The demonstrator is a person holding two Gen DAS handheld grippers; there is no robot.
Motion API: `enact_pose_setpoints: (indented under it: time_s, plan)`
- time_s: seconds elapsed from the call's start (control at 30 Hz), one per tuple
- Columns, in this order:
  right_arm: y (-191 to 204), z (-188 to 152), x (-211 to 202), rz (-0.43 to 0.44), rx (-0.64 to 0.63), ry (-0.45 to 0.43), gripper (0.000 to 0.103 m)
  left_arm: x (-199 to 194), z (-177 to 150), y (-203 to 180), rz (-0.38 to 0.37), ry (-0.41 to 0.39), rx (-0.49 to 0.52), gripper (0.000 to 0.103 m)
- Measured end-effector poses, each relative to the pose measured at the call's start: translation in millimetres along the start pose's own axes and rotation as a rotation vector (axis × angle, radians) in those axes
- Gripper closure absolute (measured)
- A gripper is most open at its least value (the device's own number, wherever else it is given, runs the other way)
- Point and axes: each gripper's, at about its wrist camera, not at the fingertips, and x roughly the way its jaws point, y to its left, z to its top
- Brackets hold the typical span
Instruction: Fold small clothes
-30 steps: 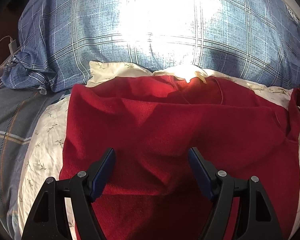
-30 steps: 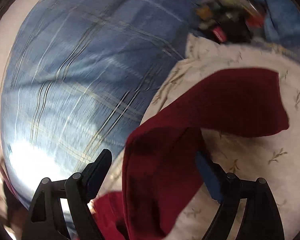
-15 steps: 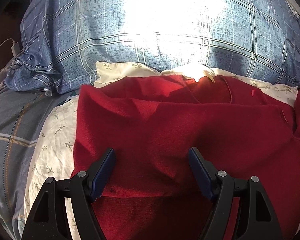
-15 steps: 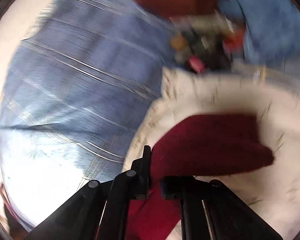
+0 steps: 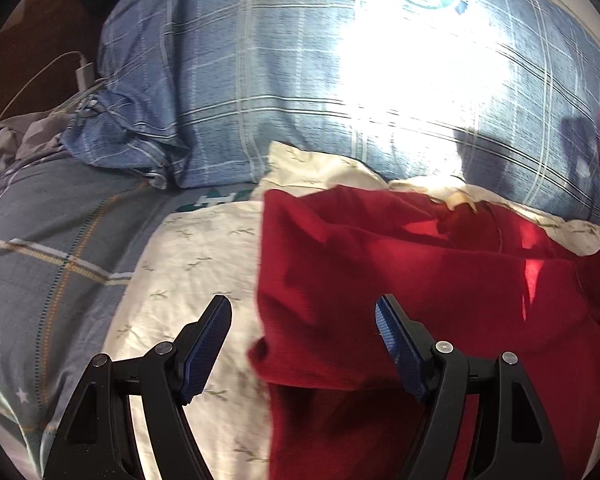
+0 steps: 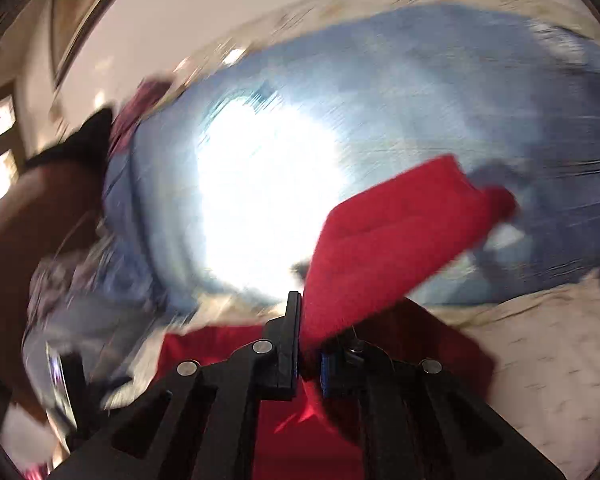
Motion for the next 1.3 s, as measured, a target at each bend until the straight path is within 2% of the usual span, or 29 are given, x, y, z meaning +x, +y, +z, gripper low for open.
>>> enact_pose_setpoints:
  time_s: [0.07, 0.17, 0.3, 0.33, 0.4, 0.57, 0.83, 0.93, 1.03, 1.3]
  plan:
    - [34, -25, 36, 0.029, -0.065, 0.08, 0.097, -4, -2, 8, 0.029, -0.015, -0.006, 0.029]
    - [67, -65, 82, 0.062, -0.092, 0.205, 0.097, -7, -7, 22, 0.068, -0.028, -0.02, 0.029]
    - [83, -103, 121, 0.026, -0.178, 0.308, 0.096, -4, -11, 38, 0.074, -0.017, -0.051, 0.029]
    - [86, -108, 124, 0.023, -0.188, 0.319, 0.092, -3, -12, 41, 0.076, -0.016, -0.059, 0.029]
    - [88, -105, 118, 0.028, -0.192, 0.323, 0.09, -2, -11, 48, 0.074, -0.017, -0.072, 0.029]
    - [93, -95, 103, 0.045, -0.209, 0.334, 0.074, 1, -10, 55, 0.054, -0.019, -0.1, 0.029]
    - [108, -103, 113, 0.034, -0.247, 0.32, 0.069, -3, -12, 52, 0.058, -0.029, -0.07, 0.029]
    - [108, -103, 116, 0.025, -0.248, 0.319, 0.072, -3, -12, 52, 0.06, -0.029, -0.073, 0.029]
    - [108, -102, 115, 0.022, -0.253, 0.302, 0.089, -2, -12, 53, 0.059, -0.028, -0.077, 0.029]
    - [123, -93, 95, 0.076, -0.242, 0.227, 0.092, -3, -11, 52, 0.064, -0.032, -0.078, 0.029]
